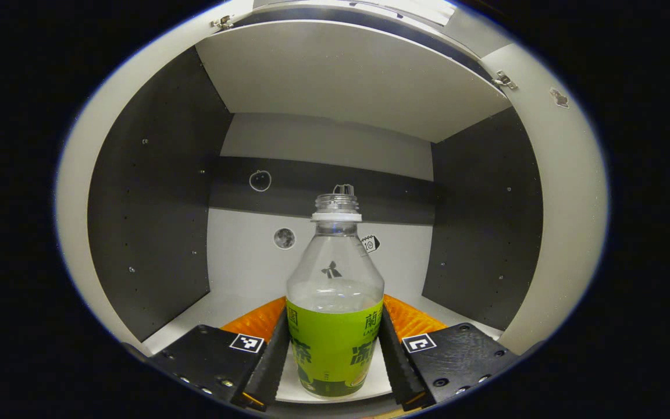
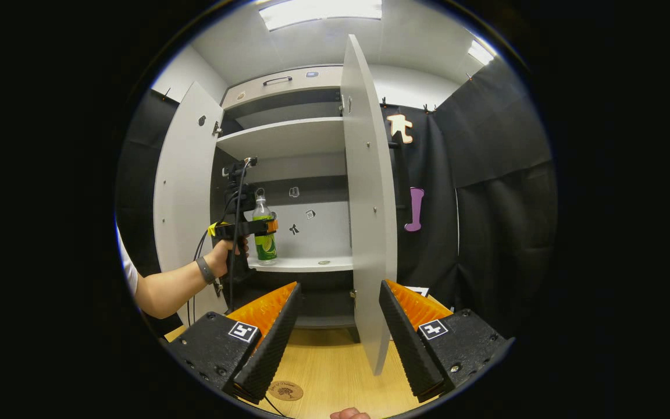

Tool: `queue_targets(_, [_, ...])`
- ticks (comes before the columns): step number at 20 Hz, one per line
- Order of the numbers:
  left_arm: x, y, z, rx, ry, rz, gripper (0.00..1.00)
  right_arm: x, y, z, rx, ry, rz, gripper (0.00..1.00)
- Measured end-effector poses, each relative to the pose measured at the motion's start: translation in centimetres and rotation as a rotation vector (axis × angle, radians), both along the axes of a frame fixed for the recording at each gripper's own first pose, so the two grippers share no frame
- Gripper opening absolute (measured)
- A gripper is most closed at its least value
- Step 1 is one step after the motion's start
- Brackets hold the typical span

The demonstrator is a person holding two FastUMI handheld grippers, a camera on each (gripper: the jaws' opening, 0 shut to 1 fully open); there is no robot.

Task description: Grasp the bottle in the cabinet with the left hand and place it on the coaster, then close the right door with the right hand and the left door with the left hand.

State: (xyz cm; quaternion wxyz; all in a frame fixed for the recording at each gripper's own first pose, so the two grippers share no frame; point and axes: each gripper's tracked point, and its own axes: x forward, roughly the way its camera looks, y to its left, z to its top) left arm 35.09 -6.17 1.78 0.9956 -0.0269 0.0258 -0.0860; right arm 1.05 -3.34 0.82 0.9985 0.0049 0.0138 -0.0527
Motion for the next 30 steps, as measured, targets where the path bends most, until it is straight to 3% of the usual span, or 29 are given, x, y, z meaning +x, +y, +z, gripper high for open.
queue_targets(9, [-6.8,-1.7,3.8,0.015,-0.096,-0.098,0.74,-1.2,2.1,0.2,-0.009,-0.009,0.070,0.83])
queue_targets(15, [-13.8,-2.9,3.4,0.005,-0.137,-0.138,0.71,-1.0,3.3,0.5,0.011,-0.009,0.128,0.83])
queue_targets(19, [-17.7,-3.7,0.9,0.000,-0.120,-0.147,0.74,-1.1,3.9,0.5,0.007,-0.002,0.152,0.83])
queue_targets(20, [-18.3,-3.8,0.0,0.003,-0.111,-0.142,0.71,-1.2,4.0,0.5,0.002,-0.001,0.155,0.83])
queue_targets(24, [-21.1,-4.0,-3.8,-0.011,-0.106,-0.114,0.75,-1.6,5.0,1.2,-0.001,-0.010,0.187,0.83])
queue_targets(25, [-21.7,-4.1,-5.0,-0.013,-0.096,-0.105,0.71,-1.7,5.2,1.3,-0.004,-0.014,0.193,0.83])
queue_targets(29, [-23.8,-4.5,-10.3,-0.002,-0.037,-0.065,0.75,-1.9,5.4,2.0,-0.015,-0.019,0.210,0.83])
queue_targets(30, [-24.3,-4.5,-11.6,0.000,-0.026,-0.053,0.71,-2.1,5.5,2.0,-0.014,-0.014,0.219,0.83])
